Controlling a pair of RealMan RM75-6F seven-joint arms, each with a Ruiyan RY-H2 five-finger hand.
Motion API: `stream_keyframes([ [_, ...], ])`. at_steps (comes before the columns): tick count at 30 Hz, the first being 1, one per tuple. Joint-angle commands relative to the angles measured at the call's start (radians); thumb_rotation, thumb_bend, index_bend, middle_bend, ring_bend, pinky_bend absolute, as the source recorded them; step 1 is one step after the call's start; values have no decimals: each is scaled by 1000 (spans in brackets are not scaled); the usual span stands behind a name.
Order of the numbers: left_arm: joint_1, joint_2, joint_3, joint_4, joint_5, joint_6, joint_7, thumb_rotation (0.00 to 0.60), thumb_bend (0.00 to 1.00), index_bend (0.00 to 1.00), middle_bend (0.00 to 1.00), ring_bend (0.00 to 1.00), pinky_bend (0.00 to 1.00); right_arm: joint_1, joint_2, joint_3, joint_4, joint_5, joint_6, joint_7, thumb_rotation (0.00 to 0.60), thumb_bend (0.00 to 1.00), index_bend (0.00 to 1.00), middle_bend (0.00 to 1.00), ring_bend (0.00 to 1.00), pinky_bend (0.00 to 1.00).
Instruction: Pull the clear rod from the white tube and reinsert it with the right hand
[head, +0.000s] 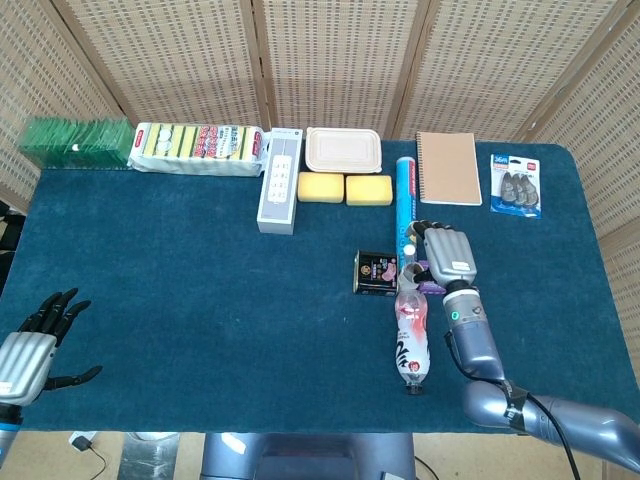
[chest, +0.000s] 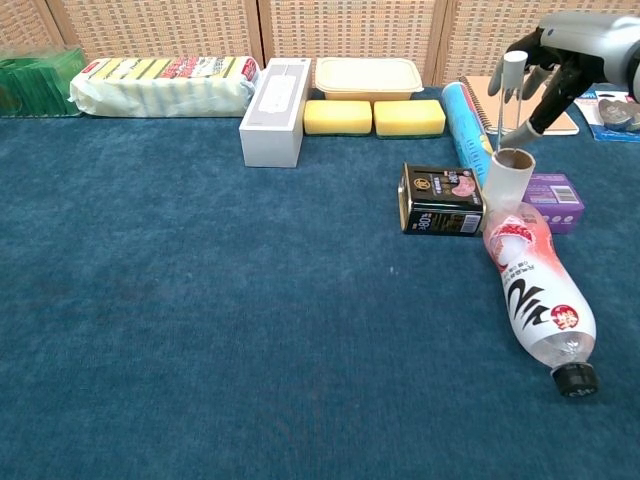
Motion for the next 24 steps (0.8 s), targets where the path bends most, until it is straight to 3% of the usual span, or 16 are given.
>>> stream_keyframes([
  [1, 1, 0, 0, 0, 1, 1, -1, 443, 111, 107, 50, 24, 225, 2, 7, -3, -7, 5, -6, -5, 600, 175, 299, 289, 266, 265],
  [7, 2, 3, 1, 0, 6, 7, -8, 450, 112, 107, 49, 24, 225, 5, 47, -2, -57, 4, 6, -30, 600, 156, 255, 231, 210, 231],
  [24, -5, 11, 12, -5, 48, 17, -14, 445, 111, 107, 49, 24, 225, -57, 215, -37, -302, -103, 94, -50, 600, 155, 238, 220, 186, 215],
])
